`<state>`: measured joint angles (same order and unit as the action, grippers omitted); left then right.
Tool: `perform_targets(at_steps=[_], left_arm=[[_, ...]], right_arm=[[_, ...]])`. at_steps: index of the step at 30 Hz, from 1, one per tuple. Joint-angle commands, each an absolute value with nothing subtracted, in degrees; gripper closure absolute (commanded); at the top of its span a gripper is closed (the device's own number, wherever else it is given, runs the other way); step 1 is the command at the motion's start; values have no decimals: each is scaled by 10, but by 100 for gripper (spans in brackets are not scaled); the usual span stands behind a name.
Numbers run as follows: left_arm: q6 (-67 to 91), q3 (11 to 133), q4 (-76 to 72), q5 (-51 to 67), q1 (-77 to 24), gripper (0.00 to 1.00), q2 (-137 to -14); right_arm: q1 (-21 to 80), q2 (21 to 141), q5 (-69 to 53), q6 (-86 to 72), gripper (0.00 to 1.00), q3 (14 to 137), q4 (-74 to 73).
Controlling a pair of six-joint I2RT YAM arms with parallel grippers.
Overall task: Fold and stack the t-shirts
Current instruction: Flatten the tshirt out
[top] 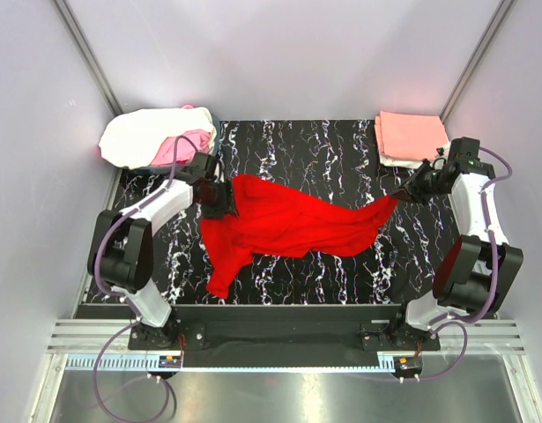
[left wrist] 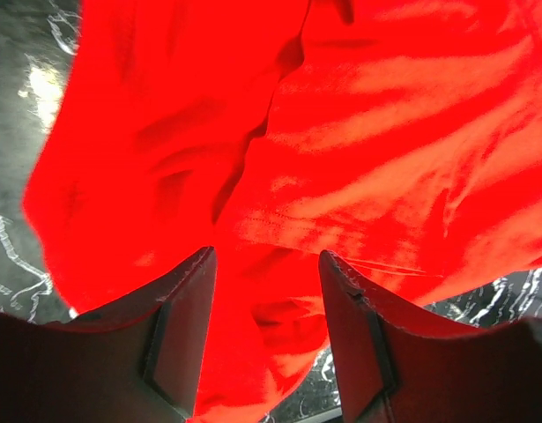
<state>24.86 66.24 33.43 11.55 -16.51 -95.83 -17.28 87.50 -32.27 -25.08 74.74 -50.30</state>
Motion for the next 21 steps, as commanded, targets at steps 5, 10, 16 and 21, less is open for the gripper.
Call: perform_targets(at_steps=[5,10,16,21], left_arm=[[243,632,275,137,-167,48,-986],[242,617,261,142,-167,51,-994],[248,600,243,154,-168,56,-992],[250,594,229,159,-169,62,-987]], right_arm=[[-174,871,-334,-243,100,740,-481],[-174,876,-333,-239,100,737,-477],[-174,885,-332,-237,100,737,-473],[-175,891,-331,-235,100,739,-474]])
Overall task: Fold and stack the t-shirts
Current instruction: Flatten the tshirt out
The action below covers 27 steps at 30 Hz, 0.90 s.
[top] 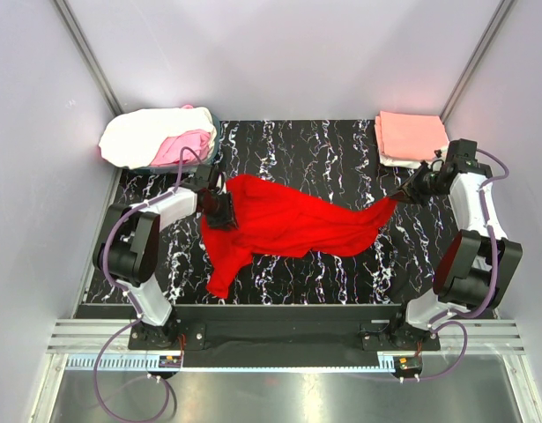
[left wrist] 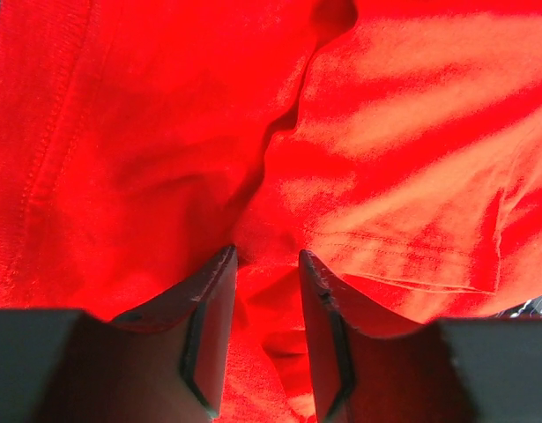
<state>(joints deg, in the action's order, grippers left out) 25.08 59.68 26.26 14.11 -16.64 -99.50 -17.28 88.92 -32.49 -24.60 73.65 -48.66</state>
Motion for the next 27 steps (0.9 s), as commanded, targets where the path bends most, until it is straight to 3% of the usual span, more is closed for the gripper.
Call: perform_targets(at_steps=[1,5,10,16,27], left_arm=[[250,594,229,160,-169,63,-988],[252,599,228,162,-170,74,-991],[254,624,243,150,-171,100,-982],[247,667,285,145,-172,100,-941],[272,762,323,71,-183,100,-628]], right_arm=[[-174,892,-331,-236,100,740,-474],[-174,893,-331,-234,100,741,-475],[-174,891,-330,-234,100,738,-473],[-174,883,-331,-234,100,737,-475],[-174,781,-359,-274,100,837,-527]])
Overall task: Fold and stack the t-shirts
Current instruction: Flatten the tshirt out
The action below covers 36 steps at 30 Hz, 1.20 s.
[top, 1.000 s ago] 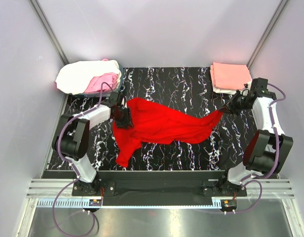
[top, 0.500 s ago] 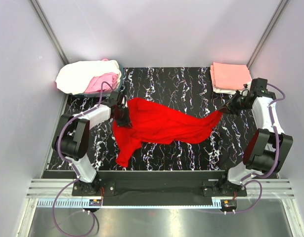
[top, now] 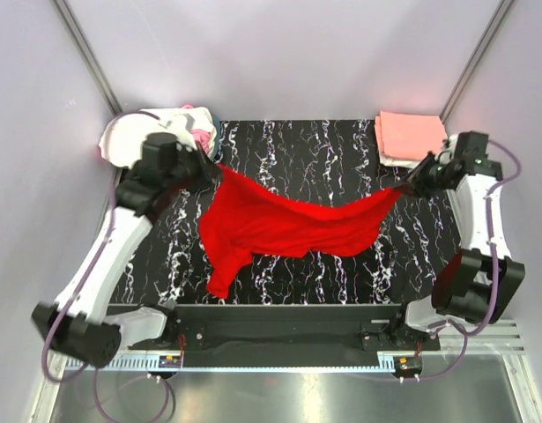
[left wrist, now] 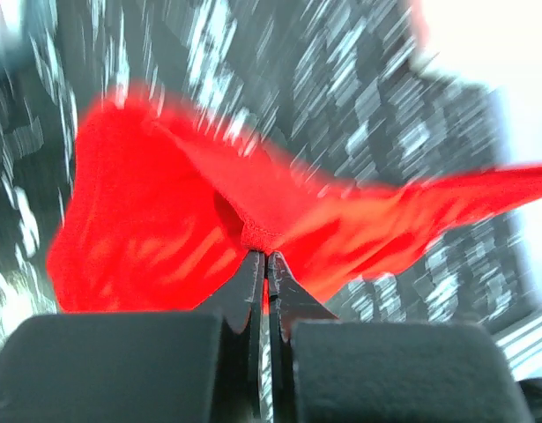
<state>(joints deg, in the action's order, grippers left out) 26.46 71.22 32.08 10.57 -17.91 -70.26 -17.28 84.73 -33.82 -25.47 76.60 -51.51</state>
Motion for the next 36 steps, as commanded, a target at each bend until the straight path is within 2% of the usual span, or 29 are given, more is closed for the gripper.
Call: perform_targets(at_steps=[1,4,11,22,27,30,32,33,36], left_arm=[[271,786,320,69,-183,100,-610],[262,833,329,73,-184,100,-559],[228,1025,357,104,-184,100,-500],[200,1134,259,197,-181,100,-403],[190,1181,240,250,-174,100,-410],[186,1202,224,238,-172,100,-430],[171,1245,274,214,-173,100,-493],[167,1307,300,187,-173,100,-522],[164,1368,392,133,-174,100,-631]], right_arm=[[-174,761,-359,-279,100,850,-529],[-174,732,-351,-290,100,917,-553],[-175,663,-334,-319,100,1070,-565],[-167,552,-151,-285,100,1222,-601],[-154,534,-23,-280,100,1284,-619],[-142,537,54,-272,100,1310,-619],[-134,561,62,-266,100,1315,-596],[-133,575,51,-262,100,1317,-594],[-132,675,8,-269,100,1303,-605]])
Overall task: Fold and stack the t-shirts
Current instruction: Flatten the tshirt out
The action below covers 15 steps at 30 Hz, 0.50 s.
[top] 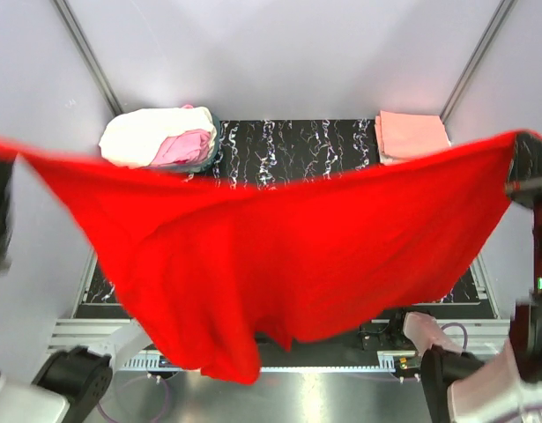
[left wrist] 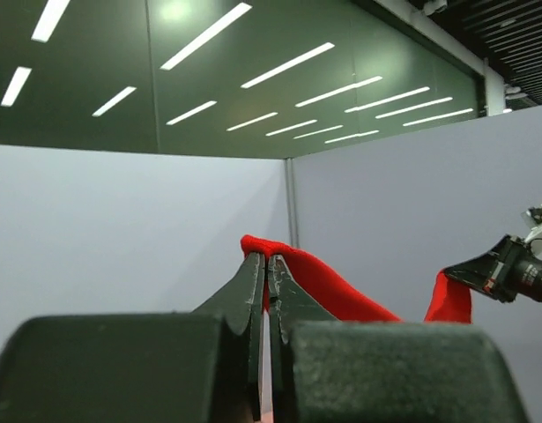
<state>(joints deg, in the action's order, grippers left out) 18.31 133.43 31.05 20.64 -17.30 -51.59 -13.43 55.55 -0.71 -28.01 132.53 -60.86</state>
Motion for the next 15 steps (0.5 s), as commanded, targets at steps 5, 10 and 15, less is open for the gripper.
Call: perform_targets(at_steps=[5,10,15], left_arm=[[173,1325,452,83,-147,100,-823],[205,1380,522,104,-97,99,-1181],[208,1492,550,114,-102,5,-1308]], right_arm=[[-133,779,-64,-331,100,1099,-537],[-95,1087,-123,-298,76,1084,-518],[-56,1197,-74,-252,0,1266,-641]])
